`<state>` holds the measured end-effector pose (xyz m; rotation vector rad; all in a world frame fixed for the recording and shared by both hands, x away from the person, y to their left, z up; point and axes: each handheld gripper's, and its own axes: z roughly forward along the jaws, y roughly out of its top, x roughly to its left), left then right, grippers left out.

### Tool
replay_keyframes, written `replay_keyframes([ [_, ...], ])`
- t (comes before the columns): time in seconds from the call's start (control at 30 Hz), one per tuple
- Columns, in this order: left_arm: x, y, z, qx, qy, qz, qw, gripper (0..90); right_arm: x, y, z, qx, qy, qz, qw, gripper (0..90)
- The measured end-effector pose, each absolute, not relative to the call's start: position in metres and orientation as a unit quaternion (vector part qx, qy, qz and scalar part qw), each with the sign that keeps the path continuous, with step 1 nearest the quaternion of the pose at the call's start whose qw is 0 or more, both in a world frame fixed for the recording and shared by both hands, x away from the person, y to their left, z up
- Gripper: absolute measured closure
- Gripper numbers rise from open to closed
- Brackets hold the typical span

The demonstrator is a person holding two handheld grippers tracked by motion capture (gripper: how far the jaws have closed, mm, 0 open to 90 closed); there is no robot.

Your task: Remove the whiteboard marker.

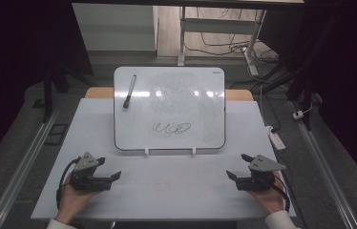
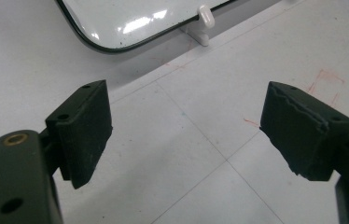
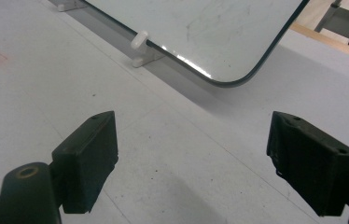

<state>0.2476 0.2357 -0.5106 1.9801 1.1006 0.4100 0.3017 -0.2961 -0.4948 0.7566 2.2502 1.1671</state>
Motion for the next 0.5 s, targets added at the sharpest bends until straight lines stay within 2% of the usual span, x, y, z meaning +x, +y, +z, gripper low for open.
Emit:
replay_keyframes([
  [0.2, 0.248, 0.237, -0.510, 0.782, 0.447, 0.167, 0.400, 18.1, 0.306, -0.297, -0.499, 0.288, 0.822, 0.432, 0.233, 18.8],
  [0.5, 0.240, 0.237, -0.492, 0.774, 0.456, 0.186, 0.397, 18.8, 0.306, -0.296, -0.495, 0.291, 0.815, 0.436, 0.247, 21.8],
])
